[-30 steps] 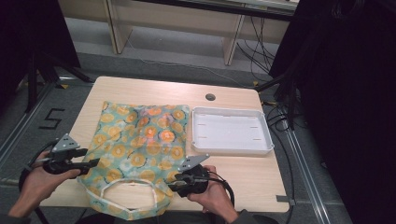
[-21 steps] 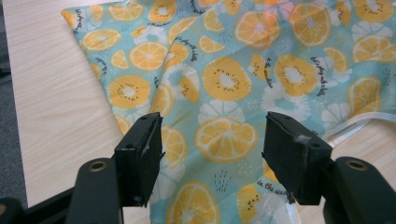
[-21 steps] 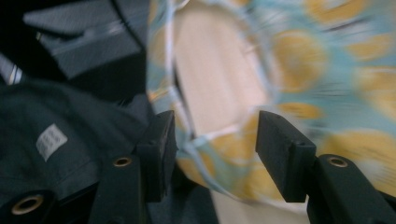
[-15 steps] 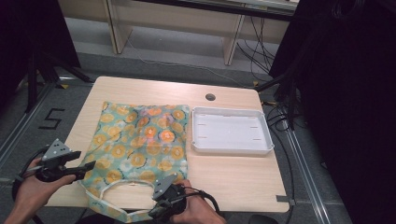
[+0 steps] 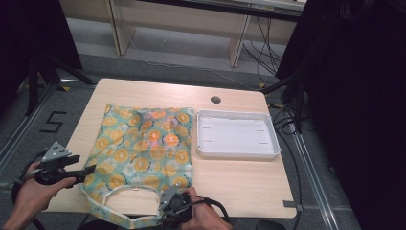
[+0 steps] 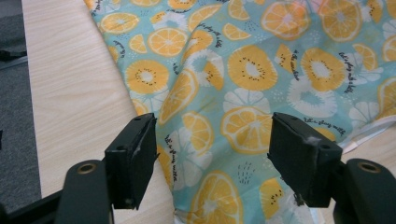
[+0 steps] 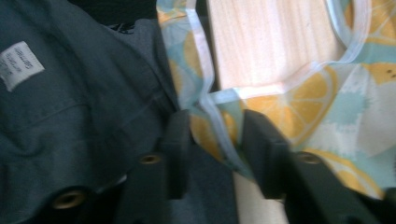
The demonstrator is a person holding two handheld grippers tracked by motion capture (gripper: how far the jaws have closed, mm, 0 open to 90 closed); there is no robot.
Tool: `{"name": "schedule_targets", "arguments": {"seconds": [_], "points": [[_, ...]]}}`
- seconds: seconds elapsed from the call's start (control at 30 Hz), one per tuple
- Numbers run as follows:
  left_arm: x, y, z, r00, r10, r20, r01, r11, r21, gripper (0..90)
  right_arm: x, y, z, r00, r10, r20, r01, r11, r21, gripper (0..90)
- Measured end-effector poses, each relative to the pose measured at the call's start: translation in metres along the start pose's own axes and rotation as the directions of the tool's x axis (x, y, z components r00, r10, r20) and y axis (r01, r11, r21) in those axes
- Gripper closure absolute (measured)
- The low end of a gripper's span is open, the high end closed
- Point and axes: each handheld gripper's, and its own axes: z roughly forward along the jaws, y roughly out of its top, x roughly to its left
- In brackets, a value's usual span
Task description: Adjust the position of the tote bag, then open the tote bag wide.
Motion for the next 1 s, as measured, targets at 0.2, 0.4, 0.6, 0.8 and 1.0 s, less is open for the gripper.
{"name": "schedule_targets", "arguments": {"seconds": [0.2, 0.4, 0.6, 0.8, 1.0], "points": [[0.0, 0.0, -0.001, 1.0, 0.001, -0.009, -0.001, 1.0, 0.004, 31.0, -0.004, -0.003, -0.002, 0.9995, 0.028, -0.011, -0.028, 0.999, 0.02, 90.0], [-0.005, -0.001, 0.002, 0.9999, 0.009, 0.01, -0.009, 0.9999, 0.012, 30.9, -0.006, -0.003, -0.013, 0.9985, 0.05, -0.022, -0.051, 0.998, -0.033, 90.0], [-0.002, -0.002, 0.001, 1.0, 0.009, -0.004, -0.009, 0.9992, 0.038, 30.8, -0.013, 0.001, -0.025, 0.9958, 0.083, -0.038, -0.087, 0.99, -0.108, 90.0], [-0.004, -0.001, -0.001, 0.9997, 0.019, -0.013, -0.018, 0.9995, 0.027, 30.7, -0.027, 0.011, -0.039, 0.9938, 0.102, -0.046, -0.109, 0.974, -0.2, 90.0], [0.001, 0.003, -0.01, 0.9983, -0.004, -0.059, 0.002, 0.9996, -0.028, 30.7, -0.051, 0.023, -0.06, 0.9871, 0.158, -0.024, -0.158, 0.937, -0.311, 90.0]]}}
